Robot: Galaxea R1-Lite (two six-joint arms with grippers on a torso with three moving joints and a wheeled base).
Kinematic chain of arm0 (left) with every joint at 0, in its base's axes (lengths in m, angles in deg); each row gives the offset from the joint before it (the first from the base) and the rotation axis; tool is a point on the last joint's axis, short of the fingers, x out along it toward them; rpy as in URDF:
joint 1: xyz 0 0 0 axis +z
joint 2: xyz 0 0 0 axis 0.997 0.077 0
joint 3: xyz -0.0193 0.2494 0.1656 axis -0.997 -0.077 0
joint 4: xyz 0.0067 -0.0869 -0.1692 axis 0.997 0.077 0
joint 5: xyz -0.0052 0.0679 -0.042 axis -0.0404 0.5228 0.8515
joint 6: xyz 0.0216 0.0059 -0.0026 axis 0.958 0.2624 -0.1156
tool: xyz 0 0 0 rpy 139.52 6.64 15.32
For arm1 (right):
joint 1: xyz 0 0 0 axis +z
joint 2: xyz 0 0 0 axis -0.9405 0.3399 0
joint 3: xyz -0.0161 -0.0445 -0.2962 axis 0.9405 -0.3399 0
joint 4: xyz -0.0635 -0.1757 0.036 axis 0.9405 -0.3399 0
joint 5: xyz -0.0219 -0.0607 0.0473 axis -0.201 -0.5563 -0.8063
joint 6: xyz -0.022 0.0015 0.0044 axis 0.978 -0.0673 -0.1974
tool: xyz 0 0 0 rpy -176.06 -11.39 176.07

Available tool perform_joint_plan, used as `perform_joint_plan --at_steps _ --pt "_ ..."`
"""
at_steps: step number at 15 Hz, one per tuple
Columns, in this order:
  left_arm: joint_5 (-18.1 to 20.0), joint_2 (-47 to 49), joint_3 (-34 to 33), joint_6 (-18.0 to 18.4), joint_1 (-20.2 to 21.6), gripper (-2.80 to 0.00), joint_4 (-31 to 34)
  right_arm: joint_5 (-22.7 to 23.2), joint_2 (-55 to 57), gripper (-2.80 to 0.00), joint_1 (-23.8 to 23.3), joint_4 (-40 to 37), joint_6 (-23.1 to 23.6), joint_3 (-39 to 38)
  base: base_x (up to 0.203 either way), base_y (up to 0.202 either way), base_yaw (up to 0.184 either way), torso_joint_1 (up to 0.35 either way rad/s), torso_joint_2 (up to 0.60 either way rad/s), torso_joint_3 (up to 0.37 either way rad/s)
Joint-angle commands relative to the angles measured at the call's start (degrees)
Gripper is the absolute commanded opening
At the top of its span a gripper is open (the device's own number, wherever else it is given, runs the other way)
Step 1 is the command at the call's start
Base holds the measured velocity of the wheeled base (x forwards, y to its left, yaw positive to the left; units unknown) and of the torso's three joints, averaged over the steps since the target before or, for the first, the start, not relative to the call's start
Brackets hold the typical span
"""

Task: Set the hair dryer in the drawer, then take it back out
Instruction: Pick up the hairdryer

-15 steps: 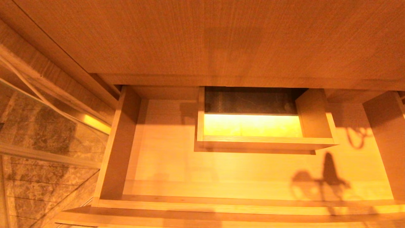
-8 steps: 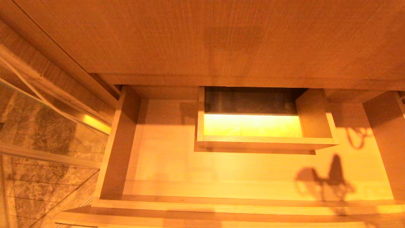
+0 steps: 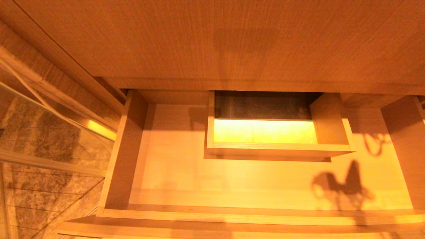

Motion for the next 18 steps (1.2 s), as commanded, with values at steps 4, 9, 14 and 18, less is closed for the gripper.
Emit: perform_joint_plan --at_steps 4,9,14,18 --pt "-0.01 0.0 -0.01 0.0 0.0 -2.8 -0.01 0.06 -0.84 -2.8 -0.01 0.99 -1.94 -0.4 0.0 0.0 0.0 0.0 0.0 0.0" --pt "-0.01 0.0 -0.09 0.0 0.0 -2.8 -0.01 0.32 -0.84 -2.8 -0.01 0.66 -1.94 -0.23 0.0 0.0 0.0 0.0 0.0 0.0" --pt "-0.01 0.0 -0.09 0.0 0.0 -2.8 -0.01 0.32 -1.53 -2.8 -0.01 0.32 -1.92 -0.97 0.0 0.0 0.0 0.0 0.0 0.0" --pt "-0.01 0.0 -0.09 0.0 0.0 -2.8 -0.01 0.4 -2.09 -2.8 -0.01 0.32 -1.77 -1.19 0.0 0.0 0.0 0.0 0.0 0.0"
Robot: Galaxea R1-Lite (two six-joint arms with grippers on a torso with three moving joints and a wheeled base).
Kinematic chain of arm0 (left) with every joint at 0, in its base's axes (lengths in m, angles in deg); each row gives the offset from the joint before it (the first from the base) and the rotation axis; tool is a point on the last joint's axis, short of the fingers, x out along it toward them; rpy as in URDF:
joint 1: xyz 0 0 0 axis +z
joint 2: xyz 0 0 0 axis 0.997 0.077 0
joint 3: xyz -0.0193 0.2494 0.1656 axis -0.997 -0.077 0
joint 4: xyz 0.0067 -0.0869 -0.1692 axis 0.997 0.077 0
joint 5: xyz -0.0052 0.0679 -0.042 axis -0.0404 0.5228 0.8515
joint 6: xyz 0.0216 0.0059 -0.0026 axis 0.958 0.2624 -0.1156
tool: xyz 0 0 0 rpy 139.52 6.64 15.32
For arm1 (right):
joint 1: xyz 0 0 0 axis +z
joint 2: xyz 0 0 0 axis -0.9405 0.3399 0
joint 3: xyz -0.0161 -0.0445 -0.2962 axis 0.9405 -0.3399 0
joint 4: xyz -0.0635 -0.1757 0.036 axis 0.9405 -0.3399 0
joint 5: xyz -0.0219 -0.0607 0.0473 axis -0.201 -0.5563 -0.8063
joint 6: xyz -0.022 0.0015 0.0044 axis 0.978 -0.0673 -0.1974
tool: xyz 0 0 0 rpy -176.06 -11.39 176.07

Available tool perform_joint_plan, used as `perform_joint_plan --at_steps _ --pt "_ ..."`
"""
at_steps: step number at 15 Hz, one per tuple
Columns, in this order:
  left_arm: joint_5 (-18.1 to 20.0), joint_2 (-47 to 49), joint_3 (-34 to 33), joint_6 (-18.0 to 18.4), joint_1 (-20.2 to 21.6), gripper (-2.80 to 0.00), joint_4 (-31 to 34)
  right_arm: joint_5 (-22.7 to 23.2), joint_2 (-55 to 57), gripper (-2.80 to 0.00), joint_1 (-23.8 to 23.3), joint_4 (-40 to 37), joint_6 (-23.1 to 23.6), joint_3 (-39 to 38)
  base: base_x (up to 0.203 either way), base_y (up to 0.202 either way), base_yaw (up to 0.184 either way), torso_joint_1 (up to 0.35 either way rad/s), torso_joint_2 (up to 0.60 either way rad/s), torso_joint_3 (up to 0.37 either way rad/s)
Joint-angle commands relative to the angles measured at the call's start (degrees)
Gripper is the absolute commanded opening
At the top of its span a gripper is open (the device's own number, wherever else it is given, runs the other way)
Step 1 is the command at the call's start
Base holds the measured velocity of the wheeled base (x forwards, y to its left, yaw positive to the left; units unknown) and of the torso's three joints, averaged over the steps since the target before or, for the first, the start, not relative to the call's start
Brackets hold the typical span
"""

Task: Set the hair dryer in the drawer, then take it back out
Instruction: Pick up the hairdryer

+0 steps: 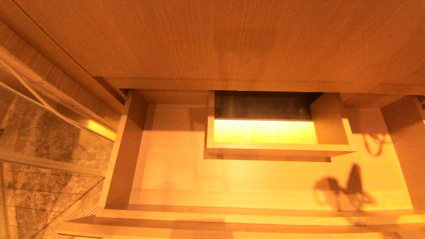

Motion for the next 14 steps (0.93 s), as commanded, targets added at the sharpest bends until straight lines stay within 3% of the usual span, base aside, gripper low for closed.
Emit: perform_joint_plan --at_steps 1,6,11,14 --pt "0.01 0.0 -0.09 0.0 0.0 -2.8 -0.01 -0.14 -0.49 -2.8 0.0 -0.25 0.23 -0.06 0.0 0.0 0.0 0.0 0.0 0.0" --pt "0.01 0.0 -0.09 0.0 0.0 -2.8 -0.01 -0.06 -1.03 -2.8 0.03 -0.51 0.32 -0.3 0.0 0.0 0.0 0.004 0.0 0.012" --pt "0.01 0.0 -0.09 0.0 0.0 -2.8 -0.01 -0.14 -1.28 -2.8 0.0 -0.34 0.32 -0.21 0.0 0.0 0.0 0.519 -0.06 0.44" --pt "0.01 0.0 -0.09 0.0 0.0 -2.8 -0.01 0.03 -1.46 -2.8 0.0 -0.52 0.32 -0.47 0.0 0.0 0.0 0.146 -0.04 0.125"
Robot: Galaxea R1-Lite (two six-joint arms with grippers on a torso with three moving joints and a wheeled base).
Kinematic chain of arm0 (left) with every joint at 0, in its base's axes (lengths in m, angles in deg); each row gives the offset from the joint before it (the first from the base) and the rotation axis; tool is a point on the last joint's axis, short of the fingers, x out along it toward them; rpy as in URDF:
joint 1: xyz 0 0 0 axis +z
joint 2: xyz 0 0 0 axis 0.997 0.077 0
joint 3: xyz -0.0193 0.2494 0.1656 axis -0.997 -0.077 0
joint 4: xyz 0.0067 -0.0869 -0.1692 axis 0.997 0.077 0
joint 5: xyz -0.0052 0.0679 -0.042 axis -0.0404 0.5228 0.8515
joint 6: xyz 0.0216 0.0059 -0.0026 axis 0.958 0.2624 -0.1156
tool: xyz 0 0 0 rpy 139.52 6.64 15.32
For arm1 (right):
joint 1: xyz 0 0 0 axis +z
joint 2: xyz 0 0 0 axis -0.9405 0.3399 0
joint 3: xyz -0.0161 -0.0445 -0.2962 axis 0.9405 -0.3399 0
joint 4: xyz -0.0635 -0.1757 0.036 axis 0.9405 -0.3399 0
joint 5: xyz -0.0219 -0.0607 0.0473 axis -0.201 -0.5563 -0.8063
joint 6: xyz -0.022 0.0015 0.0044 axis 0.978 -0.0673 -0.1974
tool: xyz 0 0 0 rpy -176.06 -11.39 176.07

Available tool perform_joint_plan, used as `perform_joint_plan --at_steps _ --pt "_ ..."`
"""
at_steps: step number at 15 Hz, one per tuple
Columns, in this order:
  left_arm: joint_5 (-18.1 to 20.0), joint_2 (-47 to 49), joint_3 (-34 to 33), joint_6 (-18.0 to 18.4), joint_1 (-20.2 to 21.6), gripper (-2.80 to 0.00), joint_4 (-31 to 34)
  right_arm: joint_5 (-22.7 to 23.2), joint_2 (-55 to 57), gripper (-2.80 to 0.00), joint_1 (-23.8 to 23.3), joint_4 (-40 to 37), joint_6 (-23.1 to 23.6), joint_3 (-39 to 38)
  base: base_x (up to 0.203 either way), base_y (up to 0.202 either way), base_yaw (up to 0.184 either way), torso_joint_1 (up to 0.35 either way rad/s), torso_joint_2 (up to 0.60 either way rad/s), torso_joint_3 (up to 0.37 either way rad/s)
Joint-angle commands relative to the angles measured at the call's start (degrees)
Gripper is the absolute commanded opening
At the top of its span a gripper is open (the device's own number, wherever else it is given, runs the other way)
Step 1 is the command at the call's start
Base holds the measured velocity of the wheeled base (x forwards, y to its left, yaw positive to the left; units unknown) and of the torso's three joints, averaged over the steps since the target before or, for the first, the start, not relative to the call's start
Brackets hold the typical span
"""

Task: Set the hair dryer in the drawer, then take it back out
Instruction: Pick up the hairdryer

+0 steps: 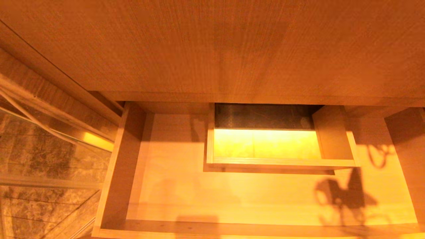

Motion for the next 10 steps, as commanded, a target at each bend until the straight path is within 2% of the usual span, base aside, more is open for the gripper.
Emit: perform_joint_plan --at_steps 1,8,10 --pt "0.01 0.0 -0.09 0.02 0.0 -2.8 -0.01 -0.17 -0.03 -2.8 0.03 -0.3 0.2 -0.07 0.0 0.0 0.0 0.049 -0.01 0.077" --pt "0.01 0.0 -0.09 0.02 0.0 -2.8 -0.01 -0.32 -0.39 -2.8 0.12 -1.24 -0.18 -2.02 0.0 0.0 0.0 0.006 0.0 0.003" --pt "0.01 0.0 -0.09 0.02 0.0 -2.8 -0.01 -0.39 -0.36 -2.8 0.11 -5.16 -0.21 -1.11 0.0 0.0 0.0 0.0 0.0 0.0"
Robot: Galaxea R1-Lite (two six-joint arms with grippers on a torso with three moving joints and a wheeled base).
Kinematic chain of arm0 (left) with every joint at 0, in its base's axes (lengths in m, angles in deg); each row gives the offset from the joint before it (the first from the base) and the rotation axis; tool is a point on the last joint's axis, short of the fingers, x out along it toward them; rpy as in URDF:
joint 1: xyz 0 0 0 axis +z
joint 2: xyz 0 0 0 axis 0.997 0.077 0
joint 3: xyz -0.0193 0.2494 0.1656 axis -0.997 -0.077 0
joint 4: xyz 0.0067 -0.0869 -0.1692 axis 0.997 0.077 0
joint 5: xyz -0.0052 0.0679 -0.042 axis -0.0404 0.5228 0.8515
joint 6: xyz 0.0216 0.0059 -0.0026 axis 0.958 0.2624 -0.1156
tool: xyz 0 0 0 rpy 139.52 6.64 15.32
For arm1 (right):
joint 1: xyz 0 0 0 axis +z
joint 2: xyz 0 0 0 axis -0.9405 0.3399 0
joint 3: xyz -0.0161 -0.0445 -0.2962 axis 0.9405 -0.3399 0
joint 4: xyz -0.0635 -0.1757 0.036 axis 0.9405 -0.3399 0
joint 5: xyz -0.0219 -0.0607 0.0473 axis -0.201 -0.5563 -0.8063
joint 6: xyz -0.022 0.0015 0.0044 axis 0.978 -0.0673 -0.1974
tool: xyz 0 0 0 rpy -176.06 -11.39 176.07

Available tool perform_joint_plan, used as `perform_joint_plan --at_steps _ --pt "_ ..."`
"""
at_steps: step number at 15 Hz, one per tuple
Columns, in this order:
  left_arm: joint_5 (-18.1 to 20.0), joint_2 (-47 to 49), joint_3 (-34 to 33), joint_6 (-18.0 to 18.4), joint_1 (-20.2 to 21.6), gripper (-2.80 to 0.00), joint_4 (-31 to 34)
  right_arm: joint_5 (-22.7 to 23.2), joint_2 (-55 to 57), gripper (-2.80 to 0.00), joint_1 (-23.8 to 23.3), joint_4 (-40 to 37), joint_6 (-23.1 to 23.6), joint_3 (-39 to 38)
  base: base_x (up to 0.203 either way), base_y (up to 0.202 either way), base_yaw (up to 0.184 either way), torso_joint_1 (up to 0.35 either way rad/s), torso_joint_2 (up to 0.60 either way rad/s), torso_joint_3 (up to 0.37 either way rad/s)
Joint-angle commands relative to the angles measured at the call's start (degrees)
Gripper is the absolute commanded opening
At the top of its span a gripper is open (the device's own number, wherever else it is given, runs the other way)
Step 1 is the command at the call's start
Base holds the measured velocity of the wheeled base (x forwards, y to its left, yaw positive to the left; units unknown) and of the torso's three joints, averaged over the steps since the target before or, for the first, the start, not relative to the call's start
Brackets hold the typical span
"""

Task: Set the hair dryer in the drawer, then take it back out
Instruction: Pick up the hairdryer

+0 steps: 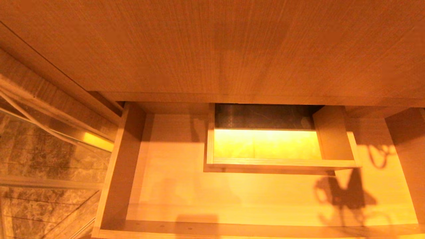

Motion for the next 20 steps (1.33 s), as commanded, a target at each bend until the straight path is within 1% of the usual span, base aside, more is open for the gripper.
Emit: perform_joint_plan --at_steps 1,13,15,20 --pt "-0.01 0.0 -0.09 0.02 0.0 -2.8 -0.01 -0.22 0.17 -2.8 0.01 -1.7 0.07 0.5 0.0 0.0 0.0 0.0 0.0 0.0" --pt "-0.01 0.0 -0.09 0.02 0.0 -2.8 -0.01 -0.22 0.08 -2.8 -0.08 -1.26 -0.26 0.5 0.0 0.0 0.0 0.0 0.0 0.0" --pt "-0.01 0.0 -0.09 0.02 0.0 -2.8 -0.01 -0.22 0.07 -2.8 -0.08 -1.17 -0.37 0.68 0.0 0.0 0.0 0.013 -0.22 -0.201" --pt "-0.01 0.0 -0.09 0.02 0.0 -2.8 -0.01 -0.13 -0.44 -2.8 -0.08 -1.17 -0.28 0.66 0.0 0.0 0.0 0.054 -0.41 -0.349"
